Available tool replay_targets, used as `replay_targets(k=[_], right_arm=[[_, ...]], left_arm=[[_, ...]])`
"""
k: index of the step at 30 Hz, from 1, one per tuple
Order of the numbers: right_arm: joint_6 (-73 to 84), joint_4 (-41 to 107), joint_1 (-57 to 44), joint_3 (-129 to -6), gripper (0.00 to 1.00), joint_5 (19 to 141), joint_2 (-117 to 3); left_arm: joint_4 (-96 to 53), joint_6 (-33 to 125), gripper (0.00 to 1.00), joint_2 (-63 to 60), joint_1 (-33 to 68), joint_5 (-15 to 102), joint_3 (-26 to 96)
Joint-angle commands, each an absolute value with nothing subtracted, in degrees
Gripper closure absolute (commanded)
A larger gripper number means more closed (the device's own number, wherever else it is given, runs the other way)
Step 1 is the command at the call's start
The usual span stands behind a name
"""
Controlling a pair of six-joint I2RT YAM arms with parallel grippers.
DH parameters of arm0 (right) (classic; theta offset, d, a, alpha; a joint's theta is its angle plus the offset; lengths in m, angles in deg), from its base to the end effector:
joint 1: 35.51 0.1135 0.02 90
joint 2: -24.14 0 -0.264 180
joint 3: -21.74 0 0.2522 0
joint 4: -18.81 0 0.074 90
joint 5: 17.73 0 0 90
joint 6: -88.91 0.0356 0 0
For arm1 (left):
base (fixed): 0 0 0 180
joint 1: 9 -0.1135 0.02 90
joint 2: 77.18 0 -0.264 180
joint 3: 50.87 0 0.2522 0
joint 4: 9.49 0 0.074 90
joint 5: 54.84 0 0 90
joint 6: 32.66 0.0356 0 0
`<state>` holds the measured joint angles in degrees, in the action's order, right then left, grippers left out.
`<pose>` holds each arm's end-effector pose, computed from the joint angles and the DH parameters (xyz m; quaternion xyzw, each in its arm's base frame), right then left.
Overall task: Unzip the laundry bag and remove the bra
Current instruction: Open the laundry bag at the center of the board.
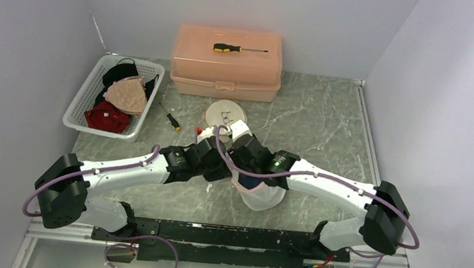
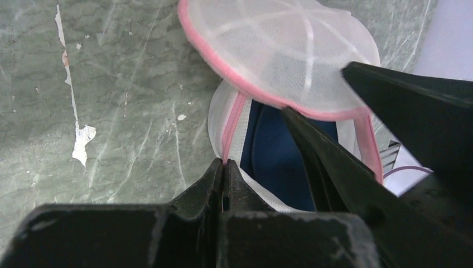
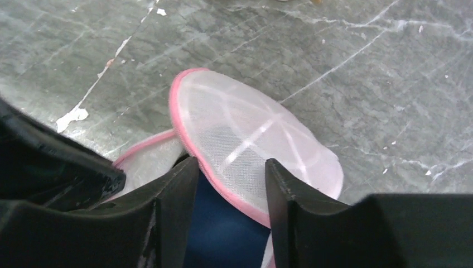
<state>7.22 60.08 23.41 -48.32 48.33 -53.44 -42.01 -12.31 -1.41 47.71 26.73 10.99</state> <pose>0.1587 0.2353 0.2582 -0.3254 0.8590 0.0289 0.3942 0.1554 -0.2272 0.2296 -0.1315 0.9171 -0.2995 0.2279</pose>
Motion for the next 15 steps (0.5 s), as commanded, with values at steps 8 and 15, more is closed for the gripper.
replay_targets(k=[8, 15], right_arm=[[8.19, 56.5, 23.77, -48.32, 0.8, 44.96, -54.3], [6.56, 53.94, 23.81, -45.36, 0.42, 49.45, -51.3]], left_arm=[[-42.07, -12.47, 0.97, -4.72, 47.97, 25.14, 9.12], [-41.73, -12.59, 0.97, -4.82, 48.0, 25.09, 8.73]])
